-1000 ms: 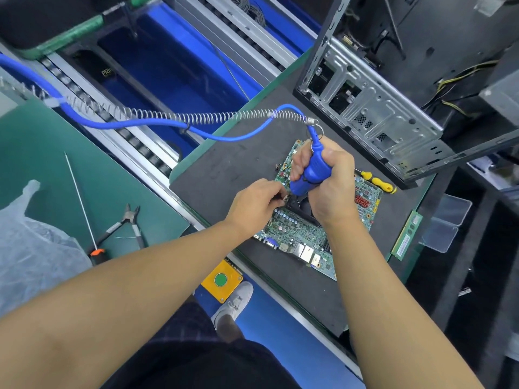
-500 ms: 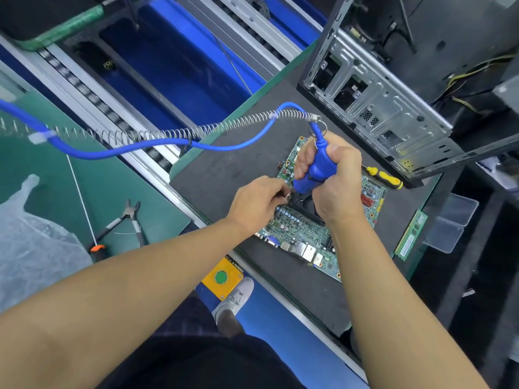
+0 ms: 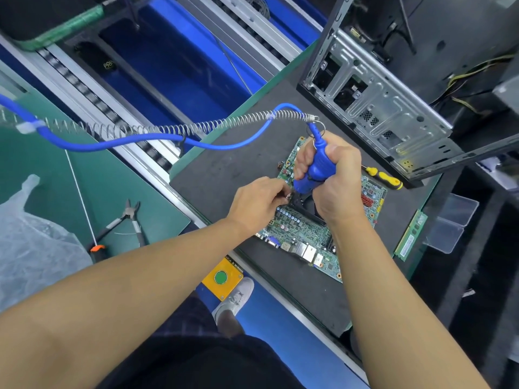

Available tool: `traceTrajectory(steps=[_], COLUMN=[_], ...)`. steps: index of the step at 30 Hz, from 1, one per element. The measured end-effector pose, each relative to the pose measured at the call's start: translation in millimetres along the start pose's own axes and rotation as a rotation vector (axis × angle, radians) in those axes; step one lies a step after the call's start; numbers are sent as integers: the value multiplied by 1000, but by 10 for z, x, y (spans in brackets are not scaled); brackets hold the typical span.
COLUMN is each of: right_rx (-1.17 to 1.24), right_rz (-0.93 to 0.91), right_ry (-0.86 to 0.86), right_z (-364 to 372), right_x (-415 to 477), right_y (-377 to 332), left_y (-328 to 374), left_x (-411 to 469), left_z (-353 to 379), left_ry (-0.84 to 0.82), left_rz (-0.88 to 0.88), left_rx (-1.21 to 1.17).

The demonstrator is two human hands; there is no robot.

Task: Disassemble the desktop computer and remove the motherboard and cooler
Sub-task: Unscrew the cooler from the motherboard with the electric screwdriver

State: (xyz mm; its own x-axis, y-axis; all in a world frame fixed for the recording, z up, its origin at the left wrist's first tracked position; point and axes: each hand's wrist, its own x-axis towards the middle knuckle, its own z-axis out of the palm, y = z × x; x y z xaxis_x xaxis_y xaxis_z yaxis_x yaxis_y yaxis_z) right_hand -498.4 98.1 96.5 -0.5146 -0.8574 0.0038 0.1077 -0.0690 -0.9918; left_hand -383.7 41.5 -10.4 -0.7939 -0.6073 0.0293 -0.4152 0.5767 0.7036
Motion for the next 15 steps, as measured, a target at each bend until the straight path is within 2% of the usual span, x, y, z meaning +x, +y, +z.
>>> traceTrajectory(steps=[11, 15], right_rx=[-28, 55], right_rz=[-5, -50], right_ry=[-16, -18], right_z=[4, -71], right_x=[-8, -6], right_y=[-1, -76], left_y=[6, 3], left_x=[-16, -36], left_z=[-11, -8], left_ry=[9, 16], left_rz=[-3, 14], left_rx=[62, 65])
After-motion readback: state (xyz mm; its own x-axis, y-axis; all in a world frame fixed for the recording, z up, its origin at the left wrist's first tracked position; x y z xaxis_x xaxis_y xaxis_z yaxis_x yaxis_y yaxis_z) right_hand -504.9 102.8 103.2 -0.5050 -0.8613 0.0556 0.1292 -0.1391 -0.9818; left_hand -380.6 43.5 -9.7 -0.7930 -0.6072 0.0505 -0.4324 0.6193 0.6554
